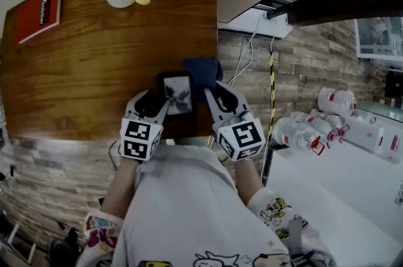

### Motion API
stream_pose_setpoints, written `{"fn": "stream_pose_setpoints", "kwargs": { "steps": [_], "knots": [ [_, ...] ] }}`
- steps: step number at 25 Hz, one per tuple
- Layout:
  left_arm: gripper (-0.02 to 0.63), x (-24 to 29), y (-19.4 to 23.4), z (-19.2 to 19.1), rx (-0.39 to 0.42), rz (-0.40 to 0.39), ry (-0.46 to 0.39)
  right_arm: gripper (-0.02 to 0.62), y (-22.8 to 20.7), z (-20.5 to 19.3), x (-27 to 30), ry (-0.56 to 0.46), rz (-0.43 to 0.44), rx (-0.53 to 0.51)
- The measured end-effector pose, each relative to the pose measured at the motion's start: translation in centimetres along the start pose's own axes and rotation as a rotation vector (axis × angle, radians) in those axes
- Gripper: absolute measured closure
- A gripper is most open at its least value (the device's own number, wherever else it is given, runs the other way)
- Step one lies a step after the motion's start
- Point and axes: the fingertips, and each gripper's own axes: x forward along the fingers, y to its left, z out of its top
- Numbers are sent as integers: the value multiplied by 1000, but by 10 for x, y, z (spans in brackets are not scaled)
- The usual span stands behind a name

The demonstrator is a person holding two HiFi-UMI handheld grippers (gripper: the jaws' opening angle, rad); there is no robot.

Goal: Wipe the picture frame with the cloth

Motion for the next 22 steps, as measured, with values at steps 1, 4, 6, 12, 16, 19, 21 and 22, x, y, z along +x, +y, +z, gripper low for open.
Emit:
{"fn": "stream_pose_setpoints", "kwargs": {
  "steps": [1, 4, 6, 12, 16, 19, 21, 22],
  "knots": [
    [394, 2, 0, -2, 0, -1, 8, 549, 0, -1, 1, 1, 2, 2],
    [419, 8, 0, -9, -3, -5, 28, 549, 1, -3, 4, 7, 5, 3],
    [430, 12, -1, -12, -2, -7, 39, 549, 1, -4, 5, 11, 4, 5],
    [462, 19, -1, -17, -10, -10, 55, 549, -1, -5, 6, 12, 0, 9],
    [462, 24, 1, -21, -25, 4, 77, 549, 0, -7, 7, 12, -1, 12],
    [492, 26, 0, -23, -33, 6, 91, 549, 0, -7, 9, 14, 0, 14],
    [502, 26, 0, -23, -50, 10, 90, 549, 0, -7, 9, 16, 2, 13],
    [503, 26, 0, -23, -60, 11, 88, 549, 0, -7, 9, 17, 3, 12]
  ]
}}
